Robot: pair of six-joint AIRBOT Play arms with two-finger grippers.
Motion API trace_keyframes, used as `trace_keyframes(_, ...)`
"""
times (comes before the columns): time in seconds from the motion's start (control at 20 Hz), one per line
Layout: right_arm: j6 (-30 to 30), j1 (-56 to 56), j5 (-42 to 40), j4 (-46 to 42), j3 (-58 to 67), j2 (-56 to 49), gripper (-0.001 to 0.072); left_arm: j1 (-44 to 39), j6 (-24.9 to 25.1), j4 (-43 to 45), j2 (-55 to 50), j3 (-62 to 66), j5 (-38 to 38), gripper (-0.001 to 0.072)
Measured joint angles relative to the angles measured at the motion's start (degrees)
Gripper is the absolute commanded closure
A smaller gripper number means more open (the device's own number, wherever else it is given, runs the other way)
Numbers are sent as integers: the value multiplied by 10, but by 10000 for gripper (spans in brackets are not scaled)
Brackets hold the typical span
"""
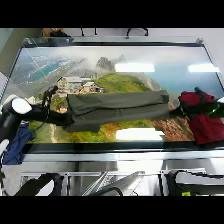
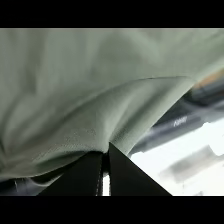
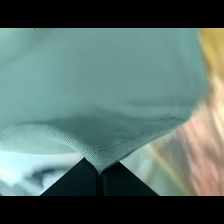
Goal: Fold the shirts.
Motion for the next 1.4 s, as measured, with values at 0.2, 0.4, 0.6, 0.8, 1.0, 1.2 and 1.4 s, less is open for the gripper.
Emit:
trace_keyframes(0.2,-31,19,-50,62,71,-48,693,0,5,0,-116,127,15,692)
trace_keyframes(0.4,-74,58,-126,91,99,-117,691,0,13,0,-251,240,32,692)
trace_keyframes(0.6,-101,79,-176,100,107,-167,377,0,17,1,-363,341,52,454)
trace_keyframes(0.8,-127,73,-177,85,143,-172,162,1,14,0,-435,433,31,11)
trace_keyframes(1.0,-125,57,-176,26,191,-179,114,3,-9,0,-461,508,-19,11)
trace_keyframes(1.2,-121,55,-168,0,208,-213,114,-9,-29,-2,-468,566,-78,12)
trace_keyframes(1.4,-120,65,-149,5,214,-240,123,-30,-47,-2,-469,593,-111,639)
